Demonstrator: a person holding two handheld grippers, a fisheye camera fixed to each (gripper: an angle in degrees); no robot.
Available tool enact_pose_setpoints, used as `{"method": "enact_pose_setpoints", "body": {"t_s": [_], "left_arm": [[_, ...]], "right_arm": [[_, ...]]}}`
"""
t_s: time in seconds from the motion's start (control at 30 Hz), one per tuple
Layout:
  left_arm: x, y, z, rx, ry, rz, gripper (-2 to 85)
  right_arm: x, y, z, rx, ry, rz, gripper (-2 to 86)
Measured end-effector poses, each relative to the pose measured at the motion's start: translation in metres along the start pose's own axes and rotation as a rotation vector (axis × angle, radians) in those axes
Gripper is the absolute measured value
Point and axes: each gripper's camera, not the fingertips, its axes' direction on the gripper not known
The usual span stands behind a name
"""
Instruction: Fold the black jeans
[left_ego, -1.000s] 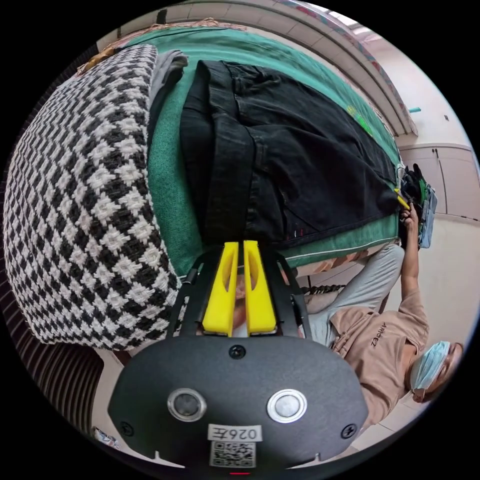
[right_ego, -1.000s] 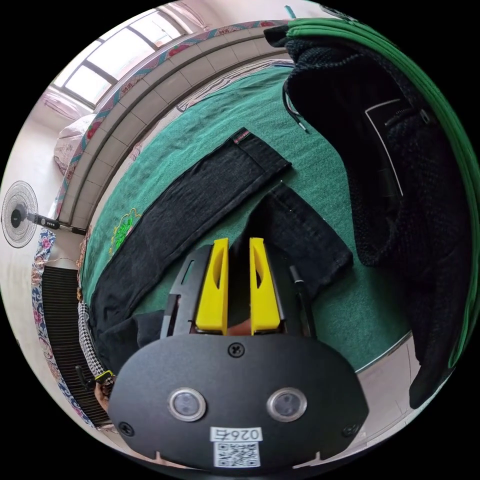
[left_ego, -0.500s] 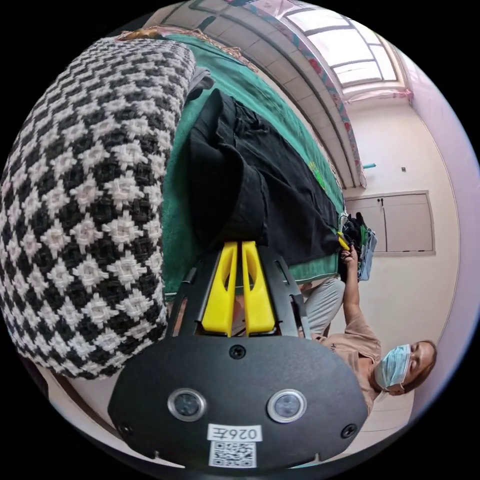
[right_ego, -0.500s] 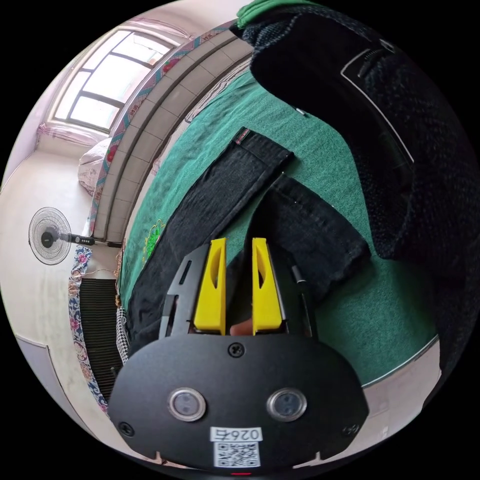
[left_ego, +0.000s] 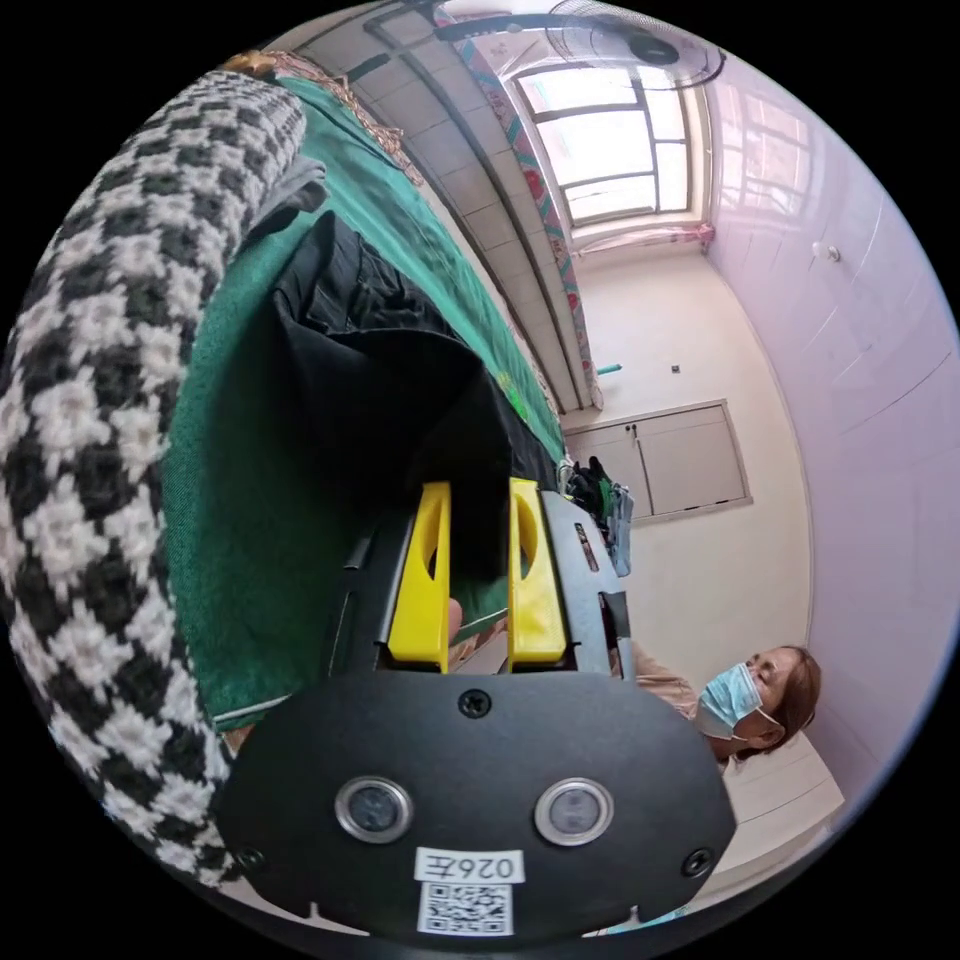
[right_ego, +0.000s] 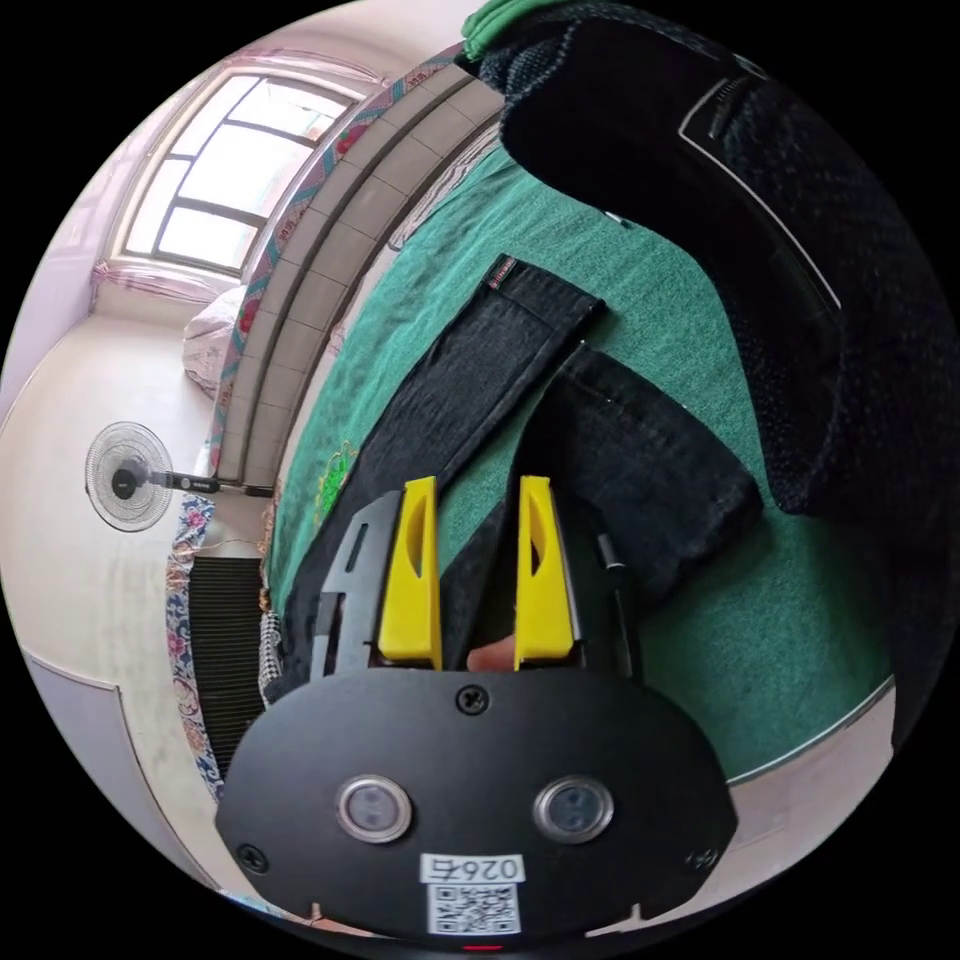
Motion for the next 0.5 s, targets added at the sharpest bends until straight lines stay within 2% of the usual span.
{"method": "enact_pose_setpoints", "body": {"t_s": [0.07,0.13,0.2,0.33,0.5], "left_arm": [[0.013,-0.005,0.001,0.011,-0.003,0.061,3.8],[0.024,-0.007,-0.006,0.058,0.02,0.11,2.2],[0.03,-0.009,-0.015,0.119,0.027,0.153,1.2],[0.018,-0.028,-0.024,0.273,0.182,0.139,0.3],[0.03,-0.066,-0.025,0.391,0.179,0.124,0.2]], "right_arm": [[-0.005,0.003,0.003,-0.023,0.059,-0.029,0.1],[-0.009,0.007,-0.001,-0.003,0.029,-0.041,-1.0],[-0.012,0.016,-0.018,0.065,-0.071,-0.048,-1.4],[-0.02,0.031,-0.037,0.167,-0.213,-0.071,-1.5],[-0.041,0.02,-0.037,0.32,-0.066,-0.045,-1.5]]}}
